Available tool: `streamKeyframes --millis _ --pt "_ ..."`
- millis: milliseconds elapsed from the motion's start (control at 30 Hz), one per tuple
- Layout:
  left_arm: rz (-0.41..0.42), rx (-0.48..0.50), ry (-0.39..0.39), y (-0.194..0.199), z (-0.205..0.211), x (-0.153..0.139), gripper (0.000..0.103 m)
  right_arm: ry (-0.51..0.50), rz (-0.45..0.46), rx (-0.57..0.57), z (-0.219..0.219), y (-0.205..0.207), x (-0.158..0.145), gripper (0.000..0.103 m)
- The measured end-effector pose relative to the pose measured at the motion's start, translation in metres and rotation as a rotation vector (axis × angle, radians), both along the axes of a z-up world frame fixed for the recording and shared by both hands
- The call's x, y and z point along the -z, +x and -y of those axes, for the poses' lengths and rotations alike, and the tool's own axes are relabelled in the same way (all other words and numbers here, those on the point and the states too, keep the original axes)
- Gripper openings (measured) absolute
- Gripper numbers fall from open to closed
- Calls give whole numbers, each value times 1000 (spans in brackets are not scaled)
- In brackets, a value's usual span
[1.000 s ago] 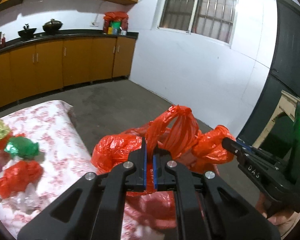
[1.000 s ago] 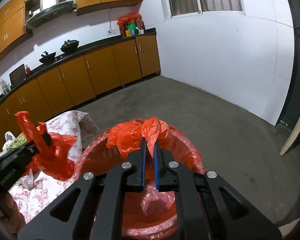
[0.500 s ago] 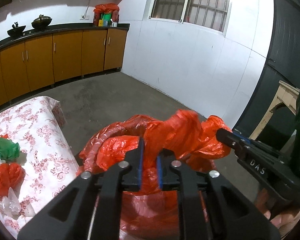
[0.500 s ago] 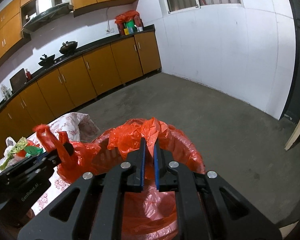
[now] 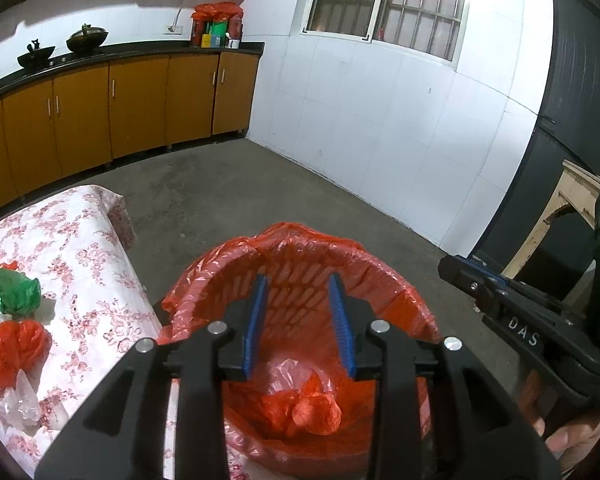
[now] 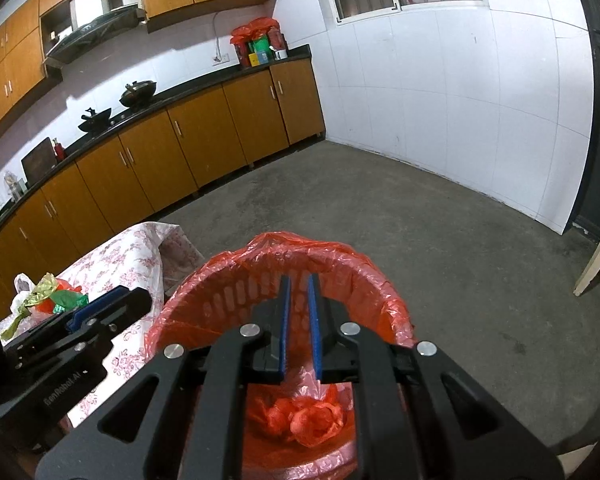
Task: Collect trash
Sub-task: 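Open both tools to drop the red bags into the basket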
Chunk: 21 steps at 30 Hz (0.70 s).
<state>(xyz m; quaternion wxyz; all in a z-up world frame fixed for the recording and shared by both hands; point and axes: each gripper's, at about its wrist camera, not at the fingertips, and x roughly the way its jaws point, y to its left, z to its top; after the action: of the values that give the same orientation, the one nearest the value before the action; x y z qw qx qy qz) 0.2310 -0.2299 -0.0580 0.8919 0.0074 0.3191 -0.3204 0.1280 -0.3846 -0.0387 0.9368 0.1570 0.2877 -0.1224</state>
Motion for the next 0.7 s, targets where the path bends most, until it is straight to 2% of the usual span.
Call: streamKeyframes --millis 100,200,233,500,700 --pt "10 -19 0 0 -8 -3 36 -4 -1 3 0 1 -1 12" --pt "18 -56 1 1 -24 -6 40 -17 10 8 -3 -1 -4 34" --pt "20 -67 0 1 -29 -7 40 -26 16 6 -5 -2 -5 35" --pt "62 -216 12 -4 -102 -14 47 -71 29 -65 -34 7 -13 35" --pt "114 -409 45 -12 -184 -22 53 -91 40 -177 -84 24 -18 35"
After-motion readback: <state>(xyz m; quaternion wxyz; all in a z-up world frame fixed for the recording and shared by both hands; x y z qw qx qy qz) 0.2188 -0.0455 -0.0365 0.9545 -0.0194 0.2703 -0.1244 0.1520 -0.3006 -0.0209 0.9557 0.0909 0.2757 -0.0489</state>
